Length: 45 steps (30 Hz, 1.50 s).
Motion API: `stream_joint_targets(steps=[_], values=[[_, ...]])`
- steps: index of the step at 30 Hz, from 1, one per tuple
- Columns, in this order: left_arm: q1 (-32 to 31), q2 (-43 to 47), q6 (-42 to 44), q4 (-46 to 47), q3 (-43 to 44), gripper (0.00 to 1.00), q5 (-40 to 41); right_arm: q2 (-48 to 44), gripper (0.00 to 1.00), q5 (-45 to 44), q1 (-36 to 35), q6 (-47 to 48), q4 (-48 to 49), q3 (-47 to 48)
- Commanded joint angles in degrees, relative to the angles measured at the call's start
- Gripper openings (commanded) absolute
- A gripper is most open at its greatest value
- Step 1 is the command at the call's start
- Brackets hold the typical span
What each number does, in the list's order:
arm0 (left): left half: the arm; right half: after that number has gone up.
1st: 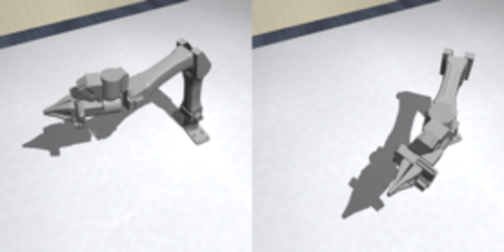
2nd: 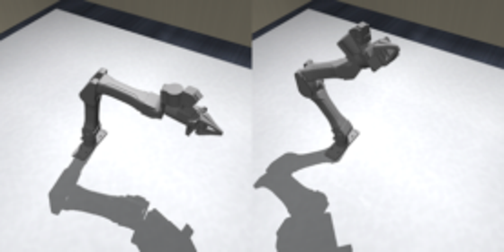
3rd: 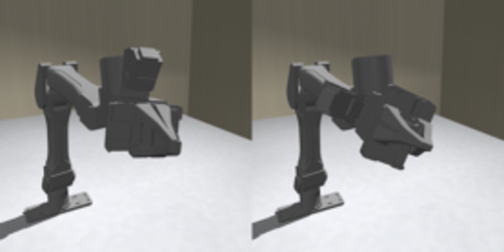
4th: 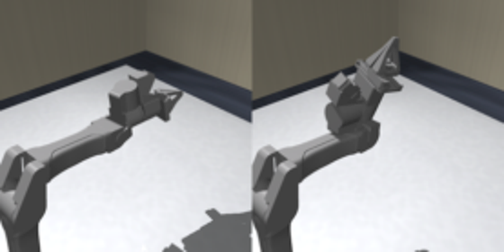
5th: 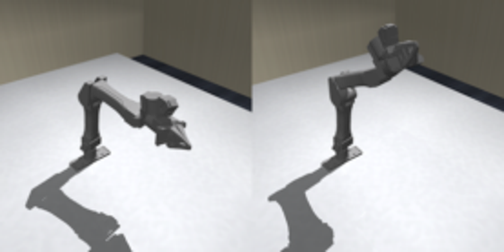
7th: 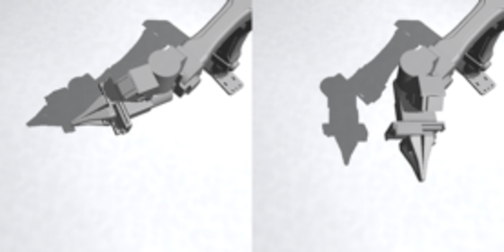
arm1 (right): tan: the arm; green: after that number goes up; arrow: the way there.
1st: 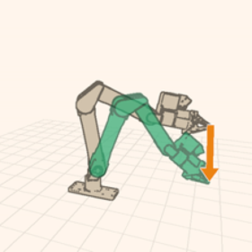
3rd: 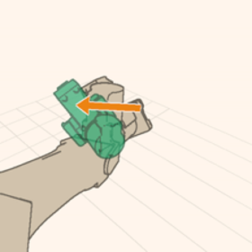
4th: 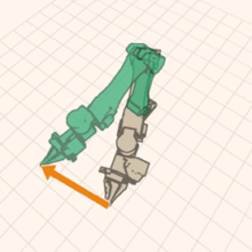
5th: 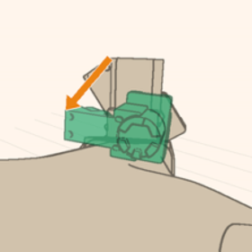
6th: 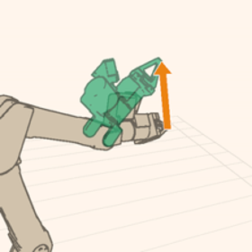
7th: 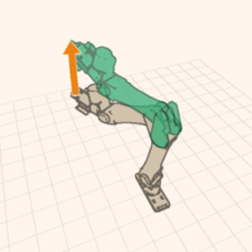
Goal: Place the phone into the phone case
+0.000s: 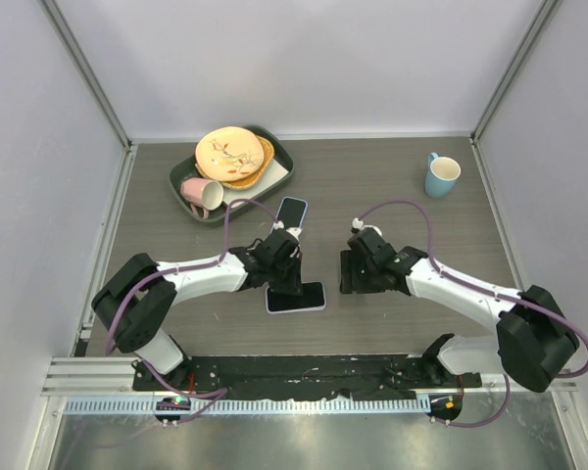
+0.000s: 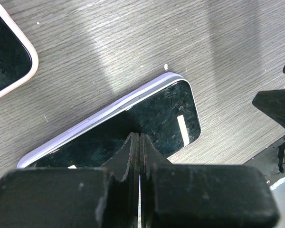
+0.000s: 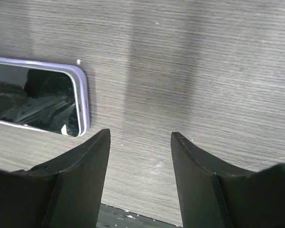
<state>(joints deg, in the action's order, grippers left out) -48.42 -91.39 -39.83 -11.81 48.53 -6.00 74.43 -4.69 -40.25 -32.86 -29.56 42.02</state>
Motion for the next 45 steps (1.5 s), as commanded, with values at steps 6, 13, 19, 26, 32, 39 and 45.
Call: stream_joint_targets(steps=[6,13,19,26,32,39,45], values=[[-0.3,-1.9,2.2,-5.5,-1.7,0.00,3.4,0.6,0.59,19.1,0.3,-3.2,17.1,-6.9],[-0.3,-0.9,2.0,-5.9,-2.3,0.00,3.6,8.1,0.48,25.8,0.3,-7.9,28.7,-10.3],[-0.2,-0.4,2.2,-6.4,-2.6,0.00,4.2,10.4,0.35,25.9,1.2,-8.4,30.9,-9.9],[-0.3,-0.7,2.6,-6.7,-1.7,0.00,4.2,18.5,0.29,14.9,0.6,-1.3,14.2,-3.2],[-0.2,-1.2,3.2,-8.0,-0.5,0.00,4.9,26.2,0.27,8.6,-1.5,1.6,8.1,0.6],[-0.2,-1.5,3.4,-8.2,-0.2,0.00,5.1,31.9,0.26,-5.1,-8.2,1.9,1.4,6.2],[-0.2,-2.0,3.9,-8.9,0.5,0.00,5.2,26.2,0.30,-1.7,-7.6,2.5,4.5,5.3]])
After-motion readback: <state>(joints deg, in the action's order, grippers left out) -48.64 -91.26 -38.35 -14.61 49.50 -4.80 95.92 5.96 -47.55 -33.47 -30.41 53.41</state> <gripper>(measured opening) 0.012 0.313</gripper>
